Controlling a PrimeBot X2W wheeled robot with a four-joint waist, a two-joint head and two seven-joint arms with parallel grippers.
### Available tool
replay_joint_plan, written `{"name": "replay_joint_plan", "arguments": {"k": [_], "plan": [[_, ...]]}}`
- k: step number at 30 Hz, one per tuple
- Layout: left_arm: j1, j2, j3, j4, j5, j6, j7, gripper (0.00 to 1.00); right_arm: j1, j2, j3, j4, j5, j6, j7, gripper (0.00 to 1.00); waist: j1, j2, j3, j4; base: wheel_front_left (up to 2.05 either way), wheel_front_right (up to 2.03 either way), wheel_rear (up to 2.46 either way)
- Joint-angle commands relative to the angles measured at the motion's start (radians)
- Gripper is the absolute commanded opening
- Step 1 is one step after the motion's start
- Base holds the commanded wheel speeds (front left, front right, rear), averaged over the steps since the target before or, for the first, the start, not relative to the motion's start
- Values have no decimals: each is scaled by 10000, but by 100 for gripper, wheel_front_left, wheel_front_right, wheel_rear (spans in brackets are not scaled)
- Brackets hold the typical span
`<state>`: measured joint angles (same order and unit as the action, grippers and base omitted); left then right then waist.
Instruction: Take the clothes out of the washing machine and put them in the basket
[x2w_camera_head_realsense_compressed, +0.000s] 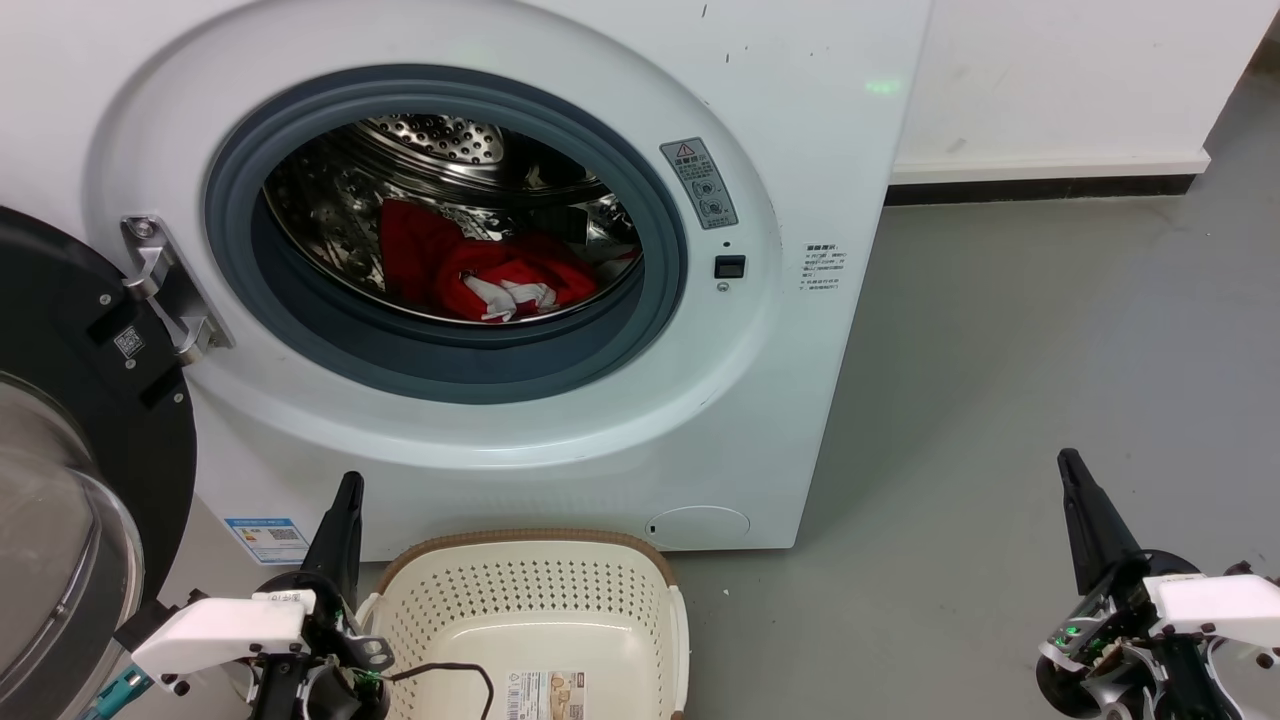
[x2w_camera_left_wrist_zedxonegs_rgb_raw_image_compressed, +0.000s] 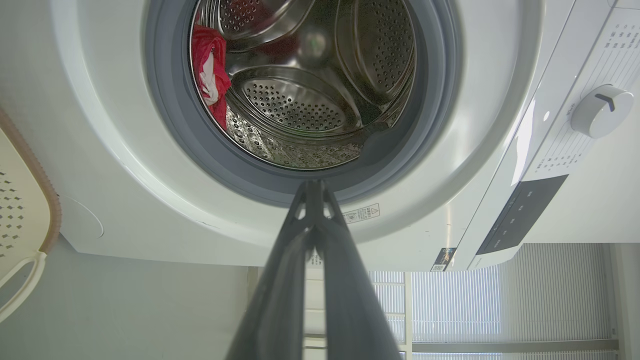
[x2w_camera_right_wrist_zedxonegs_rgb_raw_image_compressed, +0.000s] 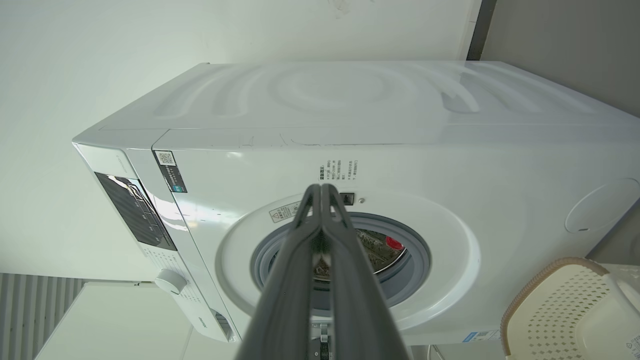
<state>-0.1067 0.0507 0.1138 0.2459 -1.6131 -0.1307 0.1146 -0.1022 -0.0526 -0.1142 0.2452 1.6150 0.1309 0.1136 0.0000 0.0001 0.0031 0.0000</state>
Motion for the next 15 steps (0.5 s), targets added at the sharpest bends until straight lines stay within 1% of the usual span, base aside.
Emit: {"name": "replay_joint_plan", "arguments": {"k": [1,15], "plan": [[-52,-17,28,-9,1,-26,13,0,-143,39,5,13,-43,-3,3,0,0,-1,0,0,0,0,0],[-52,-17,27,-9,2,-26,13,0,-143,39,5,13,-44,-3,3,0,0,-1,0,0,0,0,0]]}}
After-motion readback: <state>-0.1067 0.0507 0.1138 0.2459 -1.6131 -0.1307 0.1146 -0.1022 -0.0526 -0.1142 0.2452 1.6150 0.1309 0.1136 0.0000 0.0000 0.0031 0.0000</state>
